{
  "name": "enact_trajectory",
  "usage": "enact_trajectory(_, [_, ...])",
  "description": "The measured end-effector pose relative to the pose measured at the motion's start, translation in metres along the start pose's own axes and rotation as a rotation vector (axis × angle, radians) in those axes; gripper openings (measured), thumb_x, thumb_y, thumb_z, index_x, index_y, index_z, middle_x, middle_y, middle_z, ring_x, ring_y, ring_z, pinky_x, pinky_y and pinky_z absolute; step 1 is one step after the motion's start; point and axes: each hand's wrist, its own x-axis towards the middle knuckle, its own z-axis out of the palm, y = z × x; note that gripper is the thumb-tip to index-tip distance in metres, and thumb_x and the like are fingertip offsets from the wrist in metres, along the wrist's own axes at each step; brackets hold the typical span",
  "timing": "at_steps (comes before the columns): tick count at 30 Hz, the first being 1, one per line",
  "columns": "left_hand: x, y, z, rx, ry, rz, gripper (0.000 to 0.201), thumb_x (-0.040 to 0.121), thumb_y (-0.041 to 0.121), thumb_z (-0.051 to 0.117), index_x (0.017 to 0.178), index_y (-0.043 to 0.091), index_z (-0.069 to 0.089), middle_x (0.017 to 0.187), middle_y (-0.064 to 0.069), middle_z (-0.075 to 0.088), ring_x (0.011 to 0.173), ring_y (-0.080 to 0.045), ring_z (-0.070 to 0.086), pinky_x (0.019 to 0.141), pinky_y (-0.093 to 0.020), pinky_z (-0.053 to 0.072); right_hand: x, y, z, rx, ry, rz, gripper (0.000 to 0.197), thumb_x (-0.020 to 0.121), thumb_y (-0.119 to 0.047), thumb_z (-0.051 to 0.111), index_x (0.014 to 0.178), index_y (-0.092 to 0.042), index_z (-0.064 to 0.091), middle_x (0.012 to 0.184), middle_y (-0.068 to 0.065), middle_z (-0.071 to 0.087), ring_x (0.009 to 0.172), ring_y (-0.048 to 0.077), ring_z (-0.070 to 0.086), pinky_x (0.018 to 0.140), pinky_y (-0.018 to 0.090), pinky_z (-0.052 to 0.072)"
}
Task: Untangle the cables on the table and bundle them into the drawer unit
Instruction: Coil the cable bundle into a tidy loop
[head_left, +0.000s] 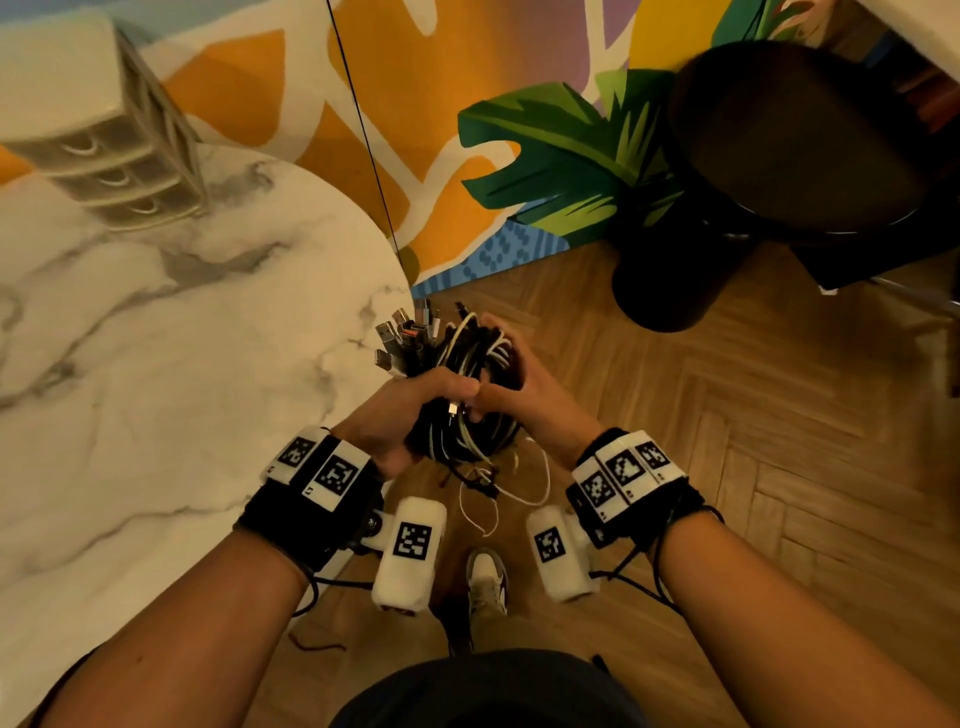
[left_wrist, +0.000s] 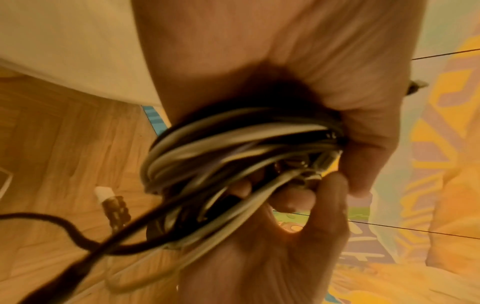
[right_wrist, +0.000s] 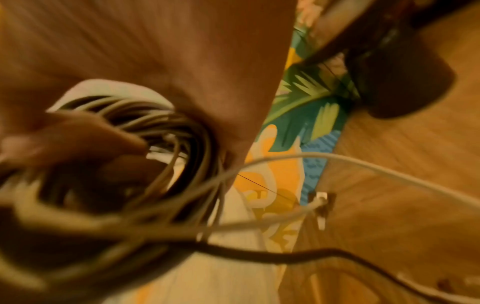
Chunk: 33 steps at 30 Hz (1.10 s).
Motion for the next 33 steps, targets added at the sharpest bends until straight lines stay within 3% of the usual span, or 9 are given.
enact_trajectory(4, [-0.006, 0.004, -0.006, 0.020, -0.191, 0.050, 0.016, 0.069, 0.022, 0.063, 0.072, 0.008, 0.055, 0.063, -0.004, 0.052, 0.060, -0.017, 0.054, 0.063, -0.029, 0.050, -0.001, -0.007, -0.006, 0.287, -0.201, -0.017, 0.056, 0.079, -0.021, 0.069, 0.129, -0.007, 0.047, 0.100, 0.015, 0.066, 0.085, 0.022, 0.069, 0.080, 0.032, 0.055])
enact_trajectory(7, [-0.004, 0.004, -0.009, 0.043, -0.122, 0.071, 0.014, 0.075, 0.018, 0.057, 0.063, 0.010, 0.057, 0.062, -0.004, 0.053, 0.059, -0.017, 0.056, 0.061, -0.027, 0.051, -0.004, -0.014, 0.004, 0.153, -0.014, -0.061, 0.021, 0.092, -0.024, 0.055, 0.100, -0.005, 0.056, 0.074, 0.004, 0.070, 0.068, 0.012, 0.069, 0.065, 0.021, 0.054])
enact_trajectory(11, [0.002, 0.004, -0.009, 0.039, -0.006, 0.074, 0.015, 0.075, 0.017, 0.062, 0.066, 0.006, 0.061, 0.068, -0.009, 0.063, 0.067, -0.019, 0.063, 0.069, -0.030, 0.054, 0.002, -0.008, 0.015, 0.038, 0.162, -0.141, 0.036, 0.093, -0.032, 0.055, 0.100, 0.003, 0.059, 0.070, 0.011, 0.068, 0.060, 0.019, 0.065, 0.062, 0.027, 0.054])
enact_trajectory(14, [0.001, 0.004, -0.002, -0.012, 0.020, 0.079, 0.009, 0.080, 0.012, 0.059, 0.075, 0.005, 0.061, 0.065, -0.005, 0.063, 0.060, -0.015, 0.061, 0.062, -0.026, 0.054, 0.004, -0.004, 0.016, 0.069, 0.235, -0.116, 0.038, 0.089, -0.035, 0.058, 0.097, 0.002, 0.060, 0.067, 0.007, 0.065, 0.055, 0.016, 0.062, 0.056, 0.025, 0.053])
enact_trajectory(21, [-0.001, -0.001, 0.001, -0.214, -0.034, 0.091, 0.009, 0.080, 0.010, 0.060, 0.088, 0.006, 0.062, 0.063, -0.004, 0.057, 0.055, -0.013, 0.057, 0.062, -0.027, 0.054, 0.002, -0.013, 0.009, 0.168, 0.090, -0.044, 0.029, 0.094, -0.026, 0.052, 0.078, -0.004, 0.060, 0.056, 0.004, 0.065, 0.044, 0.012, 0.062, 0.046, 0.020, 0.052])
enact_trajectory(26, [0.001, -0.009, -0.002, -0.235, -0.078, 0.072, 0.015, 0.078, 0.011, 0.060, 0.092, 0.008, 0.064, 0.064, -0.003, 0.052, 0.061, -0.015, 0.052, 0.078, -0.035, 0.050, 0.009, -0.010, 0.005, -0.015, 0.201, -0.026, 0.055, 0.076, -0.052, 0.061, 0.085, 0.003, 0.065, 0.070, 0.018, 0.064, 0.056, 0.024, 0.061, 0.057, 0.030, 0.050])
enact_trajectory(29, [0.004, -0.008, -0.003, -0.177, -0.003, 0.101, 0.009, 0.076, 0.008, 0.063, 0.083, 0.009, 0.067, 0.062, -0.003, 0.056, 0.060, -0.013, 0.056, 0.067, -0.028, 0.052, 0.011, -0.005, 0.009, -0.010, 0.209, -0.021, 0.037, 0.082, -0.049, 0.064, 0.087, -0.013, 0.067, 0.080, 0.009, 0.071, 0.073, 0.025, 0.067, 0.076, 0.038, 0.054])
enact_trajectory(31, [0.005, -0.007, -0.003, -0.183, 0.067, 0.138, 0.008, 0.071, 0.005, 0.066, 0.078, 0.009, 0.068, 0.062, -0.003, 0.061, 0.059, -0.013, 0.059, 0.060, -0.025, 0.053, 0.011, 0.000, 0.010, 0.030, 0.160, -0.024, 0.030, 0.082, -0.046, 0.065, 0.102, -0.023, 0.062, 0.099, 0.006, 0.071, 0.091, 0.024, 0.069, 0.089, 0.041, 0.054])
enact_trajectory(33, [0.006, -0.008, -0.006, -0.218, 0.114, 0.169, 0.015, 0.069, 0.006, 0.067, 0.084, 0.006, 0.068, 0.071, -0.009, 0.065, 0.067, -0.019, 0.063, 0.062, -0.028, 0.055, 0.007, 0.004, 0.010, -0.017, 0.095, -0.066, 0.047, 0.080, -0.037, 0.070, 0.122, -0.032, 0.049, 0.119, -0.001, 0.063, 0.110, 0.016, 0.063, 0.097, 0.038, 0.051])
